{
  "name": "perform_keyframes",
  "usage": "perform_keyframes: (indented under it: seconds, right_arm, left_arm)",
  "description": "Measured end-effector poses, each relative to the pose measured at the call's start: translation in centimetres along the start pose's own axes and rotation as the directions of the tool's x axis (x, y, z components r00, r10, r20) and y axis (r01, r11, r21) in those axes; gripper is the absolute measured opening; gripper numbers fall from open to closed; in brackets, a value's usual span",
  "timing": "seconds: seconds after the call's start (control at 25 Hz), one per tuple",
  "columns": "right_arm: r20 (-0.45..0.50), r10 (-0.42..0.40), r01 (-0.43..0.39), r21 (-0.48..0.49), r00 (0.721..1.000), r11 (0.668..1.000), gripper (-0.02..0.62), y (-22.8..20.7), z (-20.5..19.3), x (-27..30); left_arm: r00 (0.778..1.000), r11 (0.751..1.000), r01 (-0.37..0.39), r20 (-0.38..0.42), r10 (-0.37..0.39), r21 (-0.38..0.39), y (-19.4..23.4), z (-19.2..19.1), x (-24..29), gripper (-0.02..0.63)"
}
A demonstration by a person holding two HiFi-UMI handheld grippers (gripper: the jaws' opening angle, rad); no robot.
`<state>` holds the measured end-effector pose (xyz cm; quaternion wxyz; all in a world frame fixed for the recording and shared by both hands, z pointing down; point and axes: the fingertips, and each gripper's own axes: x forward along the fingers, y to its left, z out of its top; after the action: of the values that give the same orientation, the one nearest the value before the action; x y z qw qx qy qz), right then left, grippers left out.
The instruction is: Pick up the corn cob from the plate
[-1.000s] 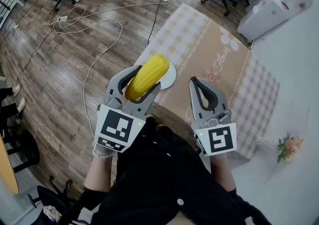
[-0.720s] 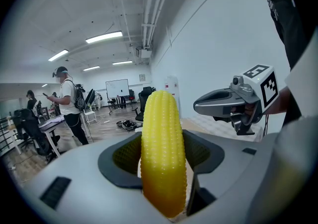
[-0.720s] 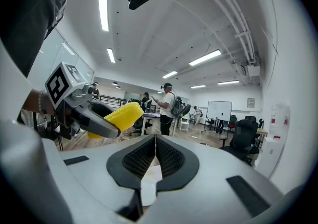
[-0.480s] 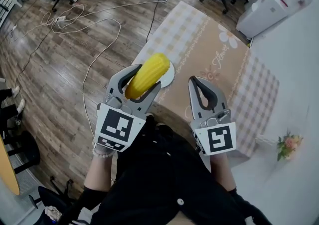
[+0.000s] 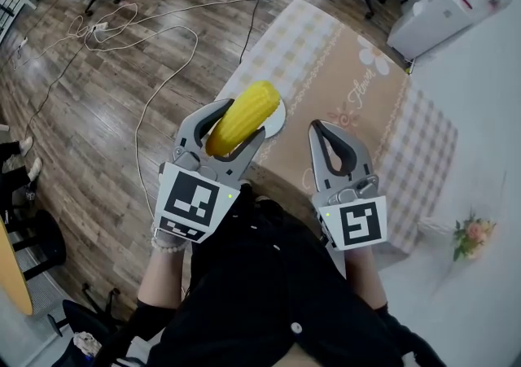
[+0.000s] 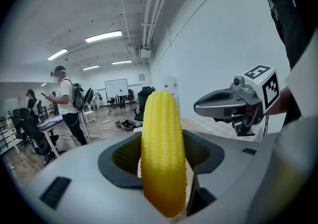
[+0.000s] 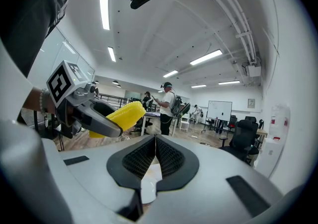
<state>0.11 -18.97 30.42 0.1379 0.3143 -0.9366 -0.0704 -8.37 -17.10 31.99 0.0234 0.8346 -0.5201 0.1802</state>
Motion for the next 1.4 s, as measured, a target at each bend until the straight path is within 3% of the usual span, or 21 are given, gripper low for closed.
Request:
perform_keyframes:
  seconds: [1.4]
  right_arm:
    - [-0.007,-0.022,0.022,0.001,1.000,1.000,0.041,-0.9,-0.6,-0.4]
  left_arm:
    - [1.000,1.000,0.029,-0.007,-0.029,0.001,-0.5,0.1,1.2,0.258]
